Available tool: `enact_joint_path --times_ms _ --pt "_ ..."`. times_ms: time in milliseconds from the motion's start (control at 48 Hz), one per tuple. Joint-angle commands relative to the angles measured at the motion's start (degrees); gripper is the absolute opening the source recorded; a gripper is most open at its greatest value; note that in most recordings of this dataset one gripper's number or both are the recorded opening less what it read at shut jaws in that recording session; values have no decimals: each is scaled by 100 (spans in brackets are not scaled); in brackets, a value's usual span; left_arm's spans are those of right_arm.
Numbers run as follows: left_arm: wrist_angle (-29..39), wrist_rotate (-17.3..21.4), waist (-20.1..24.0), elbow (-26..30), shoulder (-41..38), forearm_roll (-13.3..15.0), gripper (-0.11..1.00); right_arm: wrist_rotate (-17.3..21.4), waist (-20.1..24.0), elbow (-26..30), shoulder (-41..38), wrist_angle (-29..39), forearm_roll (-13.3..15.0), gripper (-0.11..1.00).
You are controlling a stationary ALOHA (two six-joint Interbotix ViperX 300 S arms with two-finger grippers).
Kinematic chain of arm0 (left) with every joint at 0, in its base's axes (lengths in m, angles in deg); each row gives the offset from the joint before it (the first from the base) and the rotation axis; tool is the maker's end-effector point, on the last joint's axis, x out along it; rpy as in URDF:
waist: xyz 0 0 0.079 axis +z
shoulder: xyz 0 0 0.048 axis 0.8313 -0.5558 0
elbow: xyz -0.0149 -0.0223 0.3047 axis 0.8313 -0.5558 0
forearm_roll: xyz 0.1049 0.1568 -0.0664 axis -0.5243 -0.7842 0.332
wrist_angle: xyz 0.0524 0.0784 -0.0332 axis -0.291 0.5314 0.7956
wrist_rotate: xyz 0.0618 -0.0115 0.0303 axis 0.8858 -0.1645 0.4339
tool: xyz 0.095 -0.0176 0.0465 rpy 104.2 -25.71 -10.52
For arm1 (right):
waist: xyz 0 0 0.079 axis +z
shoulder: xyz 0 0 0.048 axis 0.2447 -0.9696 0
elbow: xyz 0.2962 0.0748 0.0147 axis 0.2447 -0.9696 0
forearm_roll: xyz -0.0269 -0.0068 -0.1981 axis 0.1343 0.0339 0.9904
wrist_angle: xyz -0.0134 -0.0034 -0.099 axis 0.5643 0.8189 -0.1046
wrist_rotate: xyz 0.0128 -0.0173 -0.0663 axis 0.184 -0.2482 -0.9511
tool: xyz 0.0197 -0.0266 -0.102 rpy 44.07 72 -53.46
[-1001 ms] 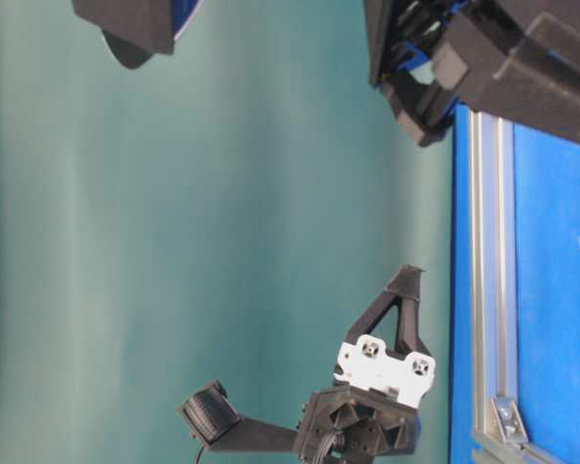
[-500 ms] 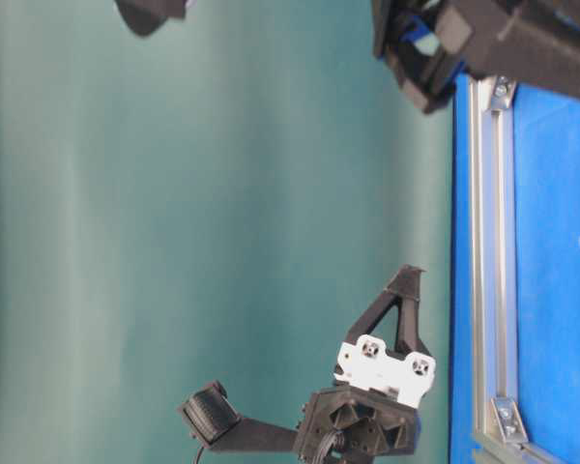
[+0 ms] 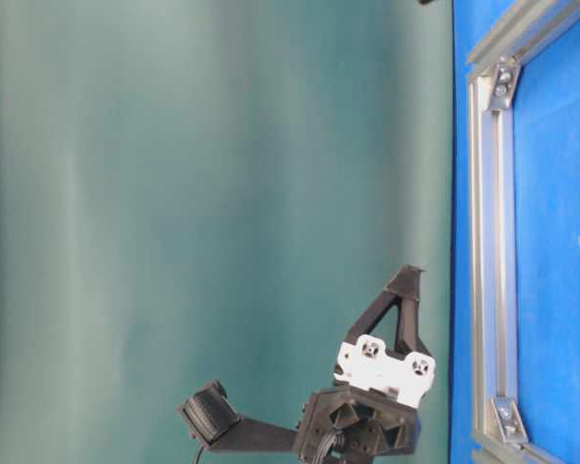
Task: Insert the wire through the string loop located in the center.
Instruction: 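Lift the cable with the right gripper and carry it toward the zip-tie loop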
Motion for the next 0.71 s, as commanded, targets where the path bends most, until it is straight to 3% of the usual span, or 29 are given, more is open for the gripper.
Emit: enact_joint_path --times_ms 0,688 --pt "-26 9 18 53 185 -26 0 0 -44 35 114 -97 -18 -3" --pt "-35 9 18 35 185 -26 0 -18 -1011 -79 123 -264 -18 -3"
